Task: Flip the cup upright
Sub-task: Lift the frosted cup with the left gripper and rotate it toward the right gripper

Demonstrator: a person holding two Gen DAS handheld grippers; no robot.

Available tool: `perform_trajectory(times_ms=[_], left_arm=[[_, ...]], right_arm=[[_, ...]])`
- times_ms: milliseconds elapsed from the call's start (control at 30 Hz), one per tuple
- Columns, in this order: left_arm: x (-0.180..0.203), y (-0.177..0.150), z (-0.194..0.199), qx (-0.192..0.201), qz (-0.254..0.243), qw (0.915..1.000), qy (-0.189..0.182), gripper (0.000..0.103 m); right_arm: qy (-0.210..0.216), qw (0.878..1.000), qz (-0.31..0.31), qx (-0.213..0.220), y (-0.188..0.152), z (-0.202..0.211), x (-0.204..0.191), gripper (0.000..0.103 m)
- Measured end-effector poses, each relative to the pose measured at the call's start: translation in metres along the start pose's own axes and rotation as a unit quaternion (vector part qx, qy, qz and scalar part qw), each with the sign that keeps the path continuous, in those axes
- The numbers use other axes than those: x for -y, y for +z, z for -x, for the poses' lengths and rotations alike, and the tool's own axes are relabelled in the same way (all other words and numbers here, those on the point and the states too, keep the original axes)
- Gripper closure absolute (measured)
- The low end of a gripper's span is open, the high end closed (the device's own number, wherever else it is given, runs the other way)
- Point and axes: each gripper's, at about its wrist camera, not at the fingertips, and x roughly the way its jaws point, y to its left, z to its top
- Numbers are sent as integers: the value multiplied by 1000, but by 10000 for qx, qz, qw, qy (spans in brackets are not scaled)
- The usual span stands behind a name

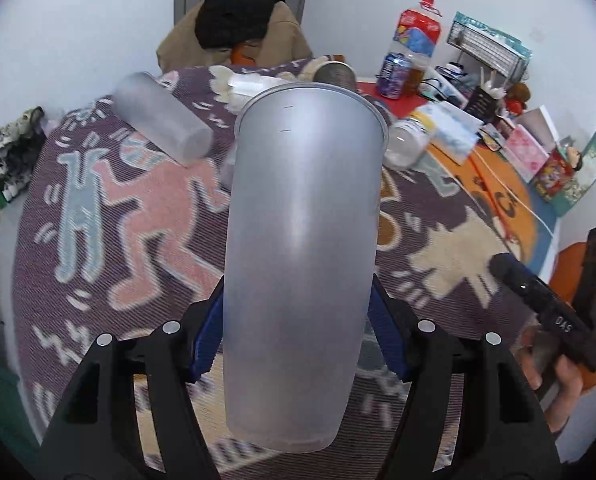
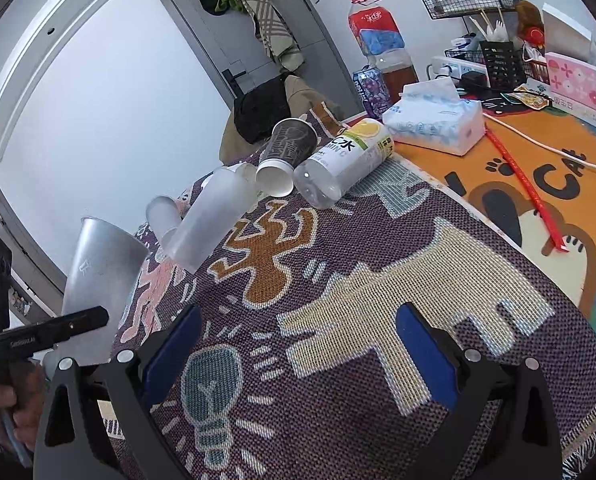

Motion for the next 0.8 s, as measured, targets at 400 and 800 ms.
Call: perform_trajectory(times_ms=[400,800], left_arm=[[44,-27,-44,-518,394,9950,-752,37],[54,-32,-53,-479,497,9959,-580,13]], right_arm=[[368,9966,-609,-420,-8,-5,28,8],[714,9900,-1017,-676,-11,-16,41,8]])
